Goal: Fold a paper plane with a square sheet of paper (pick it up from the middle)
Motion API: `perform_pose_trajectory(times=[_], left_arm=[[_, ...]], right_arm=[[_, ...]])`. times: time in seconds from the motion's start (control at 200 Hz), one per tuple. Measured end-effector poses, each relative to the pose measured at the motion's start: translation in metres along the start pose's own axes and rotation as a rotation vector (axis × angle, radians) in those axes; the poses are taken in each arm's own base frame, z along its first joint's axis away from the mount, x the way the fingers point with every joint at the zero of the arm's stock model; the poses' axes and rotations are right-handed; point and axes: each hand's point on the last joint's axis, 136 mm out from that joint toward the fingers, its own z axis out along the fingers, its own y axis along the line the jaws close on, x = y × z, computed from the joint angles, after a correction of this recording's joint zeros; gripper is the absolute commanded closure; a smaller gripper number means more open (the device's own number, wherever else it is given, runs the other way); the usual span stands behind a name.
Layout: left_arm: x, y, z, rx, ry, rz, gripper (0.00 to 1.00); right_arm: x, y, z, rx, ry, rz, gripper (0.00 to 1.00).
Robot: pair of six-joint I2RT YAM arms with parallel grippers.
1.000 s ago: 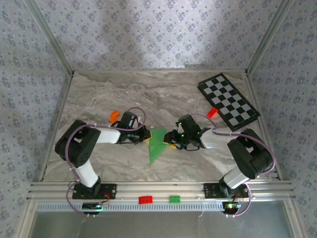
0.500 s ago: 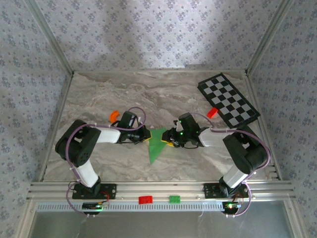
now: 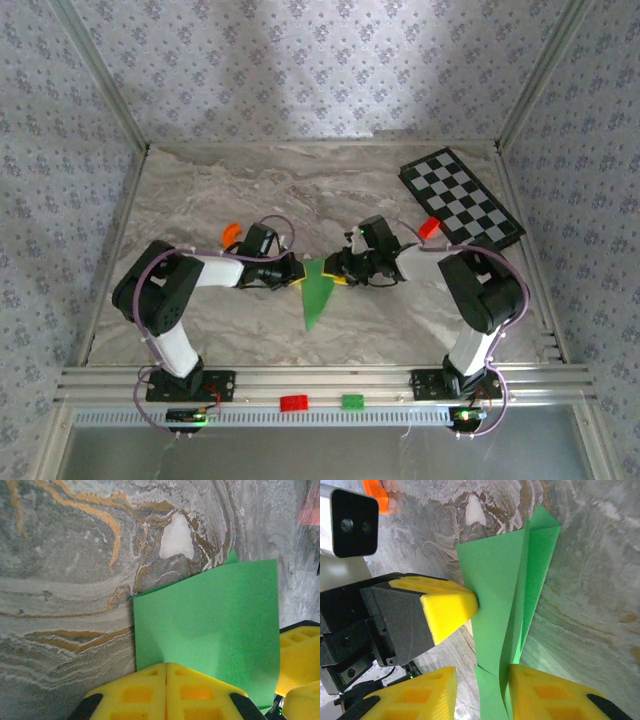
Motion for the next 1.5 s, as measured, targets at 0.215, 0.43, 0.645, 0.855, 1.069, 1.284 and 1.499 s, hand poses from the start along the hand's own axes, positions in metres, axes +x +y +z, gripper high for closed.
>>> perform_pose_trajectory(times=[0.215, 0.43, 0.645, 0.855, 1.069, 1.284, 1.499], left_arm=[[0.000, 0.000, 0.000, 0.000, 0.000, -0.001, 0.92], [0.000, 0.000, 0.000, 0.000, 0.001, -0.001, 0.92], [0.000, 0.000, 0.000, 0.002, 0.003, 0.005, 0.92], [0.000, -0.001, 0.000, 0.003, 0.005, 0.009, 0.92], [0.000, -0.001, 0.000, 0.003, 0.006, 0.012, 0.92], [0.000, -0.001, 0.000, 0.003, 0.007, 0.013, 0.92], [0.000, -0.001, 0.000, 0.003, 0.007, 0.013, 0.92]], right_arm=[[-0.001, -0.007, -0.003, 0.026, 0.015, -0.010, 0.64], [0.001, -0.011, 0.000, 0.027, 0.049, -0.012, 0.68], [-0.003, -0.007, 0.004, 0.019, 0.066, -0.027, 0.73], [-0.005, -0.008, 0.001, 0.027, 0.071, -0.037, 0.67], [-0.003, -0.015, 0.002, 0.044, 0.086, -0.025, 0.67], [-0.001, -0.019, 0.006, 0.039, 0.111, -0.010, 0.72], [-0.001, -0.016, 0.008, 0.021, 0.121, -0.013, 0.79]])
